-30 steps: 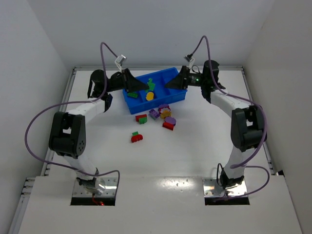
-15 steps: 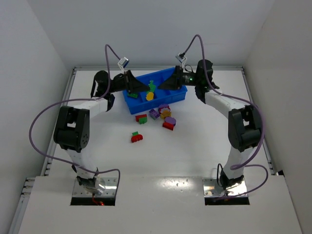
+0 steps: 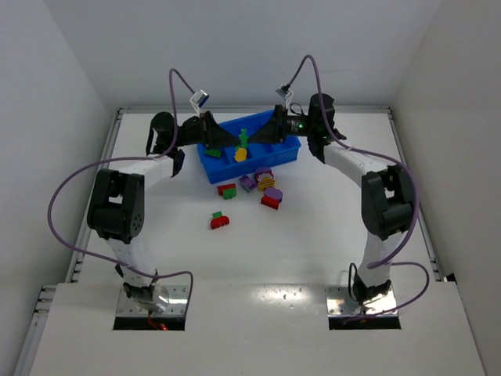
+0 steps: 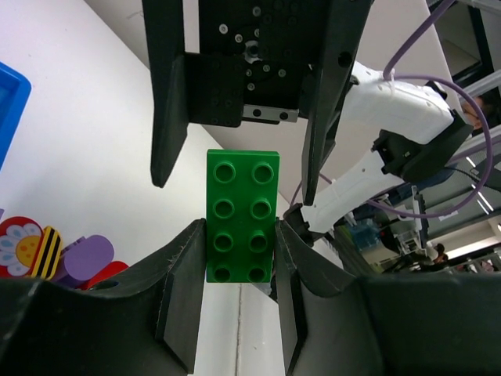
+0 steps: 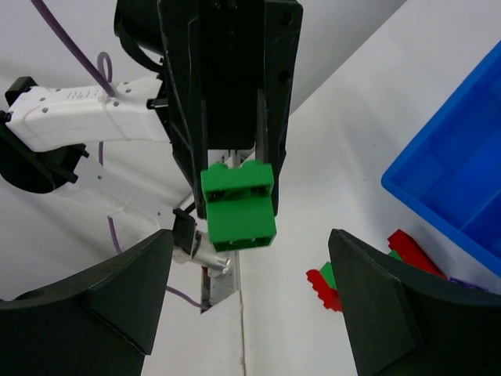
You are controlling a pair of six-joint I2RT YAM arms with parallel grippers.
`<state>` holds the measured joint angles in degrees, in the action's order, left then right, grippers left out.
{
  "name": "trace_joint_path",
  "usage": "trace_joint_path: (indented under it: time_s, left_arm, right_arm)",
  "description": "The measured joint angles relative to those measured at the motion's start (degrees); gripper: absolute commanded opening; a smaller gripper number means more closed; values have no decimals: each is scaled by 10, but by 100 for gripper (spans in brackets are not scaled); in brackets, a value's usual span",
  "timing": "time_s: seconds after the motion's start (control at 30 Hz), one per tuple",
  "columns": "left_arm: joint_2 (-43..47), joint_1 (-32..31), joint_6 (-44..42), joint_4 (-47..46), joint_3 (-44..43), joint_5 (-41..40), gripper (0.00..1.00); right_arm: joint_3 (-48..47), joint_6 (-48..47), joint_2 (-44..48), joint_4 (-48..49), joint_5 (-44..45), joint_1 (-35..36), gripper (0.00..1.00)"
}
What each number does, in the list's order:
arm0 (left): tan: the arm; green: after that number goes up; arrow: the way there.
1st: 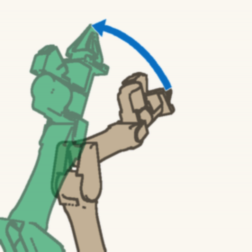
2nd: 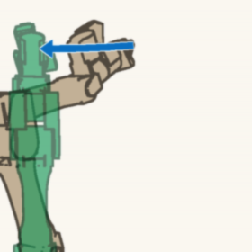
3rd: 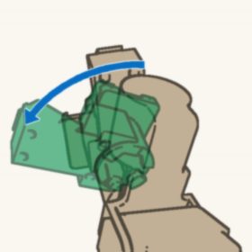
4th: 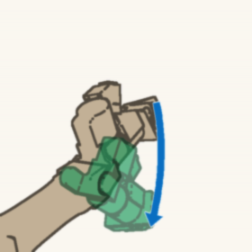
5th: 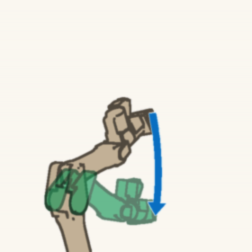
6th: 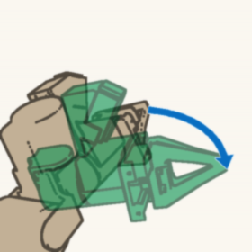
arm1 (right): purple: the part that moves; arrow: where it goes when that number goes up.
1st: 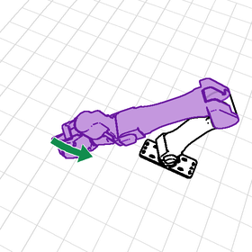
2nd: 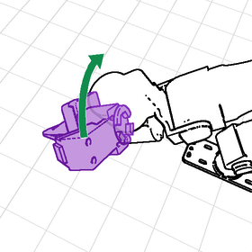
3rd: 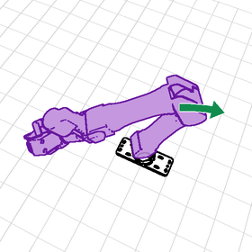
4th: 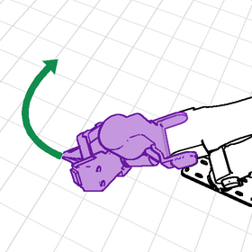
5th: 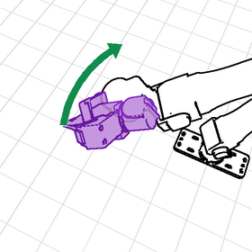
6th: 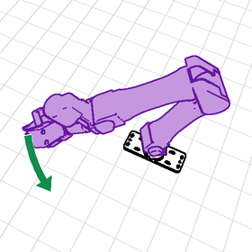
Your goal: Sort the legos into containers by color
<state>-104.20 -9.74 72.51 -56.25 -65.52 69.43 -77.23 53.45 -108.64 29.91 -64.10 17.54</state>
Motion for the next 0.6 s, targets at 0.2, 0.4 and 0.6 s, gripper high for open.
trace_joint_path:
  time_s: [0.2,0.4,0.6]
  left_arm:
    - [0,-5,5,-8,0,10,16]
    - [-1,-5,8,-14,0,14,15]
    - [-14,-5,9,-17,-1,18,15]
  right_arm:
    - [-20,-5,-14,-5,7,12,76]
    - [-21,-17,-15,-16,5,19,49]
    - [-24,-42,-15,-40,-7,22,12]
